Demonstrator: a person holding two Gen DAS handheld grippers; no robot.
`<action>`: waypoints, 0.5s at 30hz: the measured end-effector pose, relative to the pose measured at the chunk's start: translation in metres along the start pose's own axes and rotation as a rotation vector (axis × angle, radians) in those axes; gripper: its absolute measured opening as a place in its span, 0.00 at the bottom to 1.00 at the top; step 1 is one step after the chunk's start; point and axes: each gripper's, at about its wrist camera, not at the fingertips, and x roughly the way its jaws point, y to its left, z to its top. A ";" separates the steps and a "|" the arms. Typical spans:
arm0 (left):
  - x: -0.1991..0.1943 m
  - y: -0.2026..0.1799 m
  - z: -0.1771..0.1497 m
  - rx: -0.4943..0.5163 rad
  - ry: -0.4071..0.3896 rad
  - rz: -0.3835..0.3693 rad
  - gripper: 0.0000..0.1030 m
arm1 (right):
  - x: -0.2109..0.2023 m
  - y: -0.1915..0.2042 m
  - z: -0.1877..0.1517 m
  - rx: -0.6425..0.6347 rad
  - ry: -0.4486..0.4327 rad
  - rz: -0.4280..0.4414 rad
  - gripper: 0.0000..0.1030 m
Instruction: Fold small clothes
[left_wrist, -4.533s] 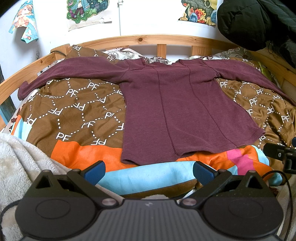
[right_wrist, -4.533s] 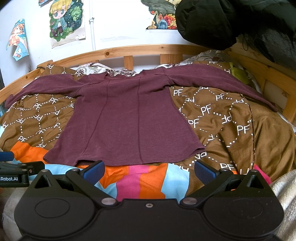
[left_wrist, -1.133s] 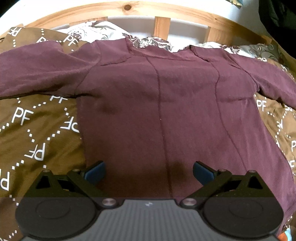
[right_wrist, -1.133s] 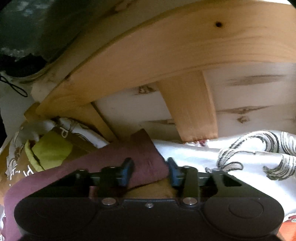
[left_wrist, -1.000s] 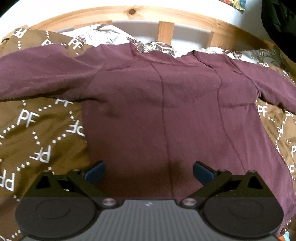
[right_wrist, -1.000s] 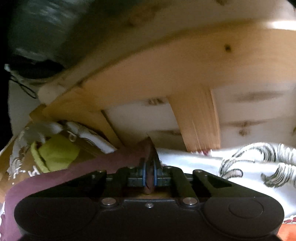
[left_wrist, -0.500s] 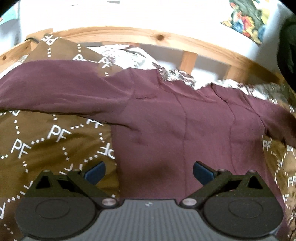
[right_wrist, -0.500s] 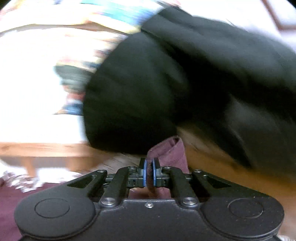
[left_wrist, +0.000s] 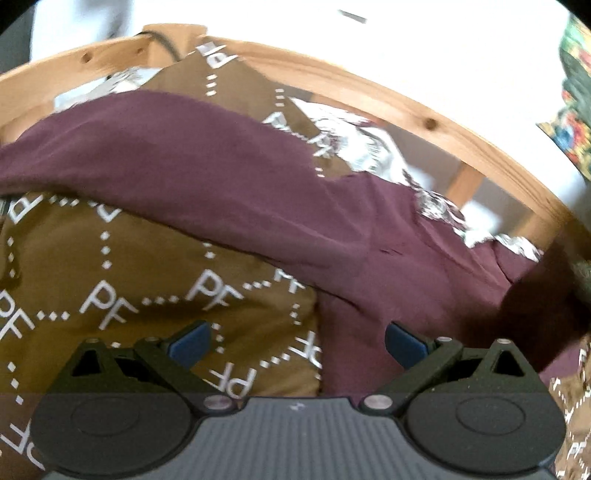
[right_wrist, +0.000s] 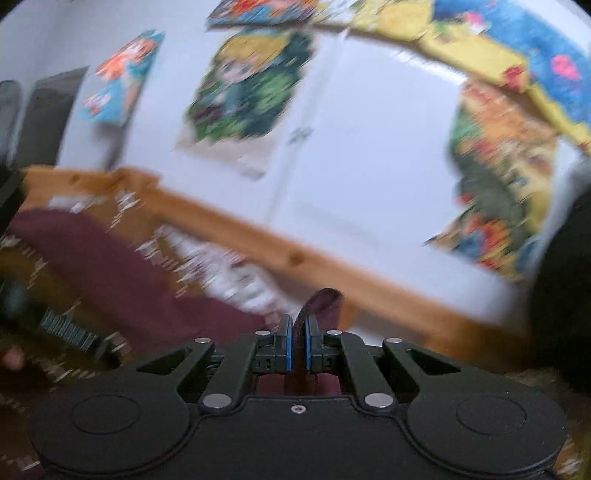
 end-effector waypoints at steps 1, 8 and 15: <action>0.002 0.003 0.002 -0.015 0.003 0.002 0.99 | 0.000 0.008 -0.007 0.009 0.025 0.026 0.06; 0.014 0.004 0.000 -0.030 0.000 -0.028 0.99 | 0.012 0.042 -0.044 0.010 0.179 0.183 0.10; 0.023 -0.013 -0.015 -0.016 -0.049 -0.216 1.00 | -0.010 0.013 -0.052 -0.006 0.318 0.316 0.67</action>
